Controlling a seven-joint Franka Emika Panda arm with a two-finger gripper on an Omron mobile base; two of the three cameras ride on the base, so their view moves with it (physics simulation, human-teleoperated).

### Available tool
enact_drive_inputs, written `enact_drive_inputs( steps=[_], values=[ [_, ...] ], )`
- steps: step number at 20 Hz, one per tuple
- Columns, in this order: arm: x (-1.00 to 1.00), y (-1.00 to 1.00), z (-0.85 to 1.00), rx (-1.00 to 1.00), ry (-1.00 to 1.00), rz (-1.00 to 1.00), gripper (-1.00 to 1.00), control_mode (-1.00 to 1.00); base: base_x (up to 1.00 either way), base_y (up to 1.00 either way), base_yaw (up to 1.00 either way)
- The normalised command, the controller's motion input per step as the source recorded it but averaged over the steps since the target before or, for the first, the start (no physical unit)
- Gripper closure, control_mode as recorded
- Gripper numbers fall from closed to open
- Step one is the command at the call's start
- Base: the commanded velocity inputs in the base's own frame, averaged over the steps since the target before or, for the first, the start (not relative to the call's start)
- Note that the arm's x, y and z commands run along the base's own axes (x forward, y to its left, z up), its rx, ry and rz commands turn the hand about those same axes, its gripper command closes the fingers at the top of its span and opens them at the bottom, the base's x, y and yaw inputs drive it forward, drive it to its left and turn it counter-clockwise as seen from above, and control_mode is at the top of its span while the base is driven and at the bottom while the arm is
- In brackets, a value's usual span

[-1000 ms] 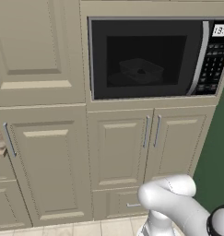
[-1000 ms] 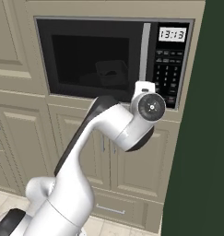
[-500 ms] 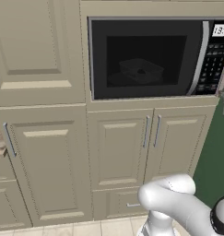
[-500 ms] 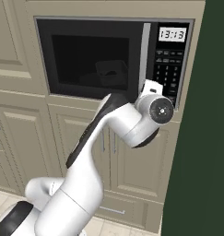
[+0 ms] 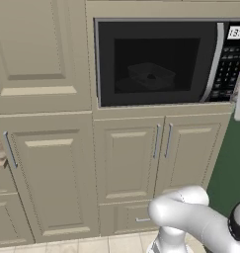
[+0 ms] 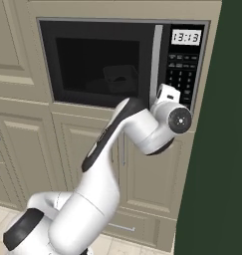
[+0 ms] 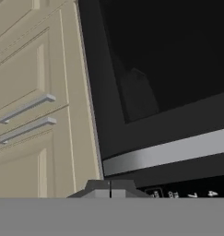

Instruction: Place the tupperware containing the shrimp and sweet potato meal in the microwave. Close the microwave door and press the start button to reheat the meal.

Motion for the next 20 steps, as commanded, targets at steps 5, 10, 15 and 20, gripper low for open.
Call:
enact_drive_inputs(
  steps=[5, 10, 15, 20],
  values=[
    [0.29, -0.09, -0.09, 0.0, -0.02, 0.0, 1.0, -1.0, 0.0, 0.0, 0.0],
    [0.25, -0.13, -0.12, 0.0, -0.04, 0.0, 1.0, -1.0, 0.0, 0.0, 0.0],
    [0.22, -0.13, -0.13, 0.0, -0.04, 0.0, 1.0, -1.0, 0.0, 0.0, 0.0],
    [0.27, -0.07, -0.13, 0.0, -0.03, 0.0, 1.0, -1.0, 0.0, 0.0, 0.0]
  ],
)
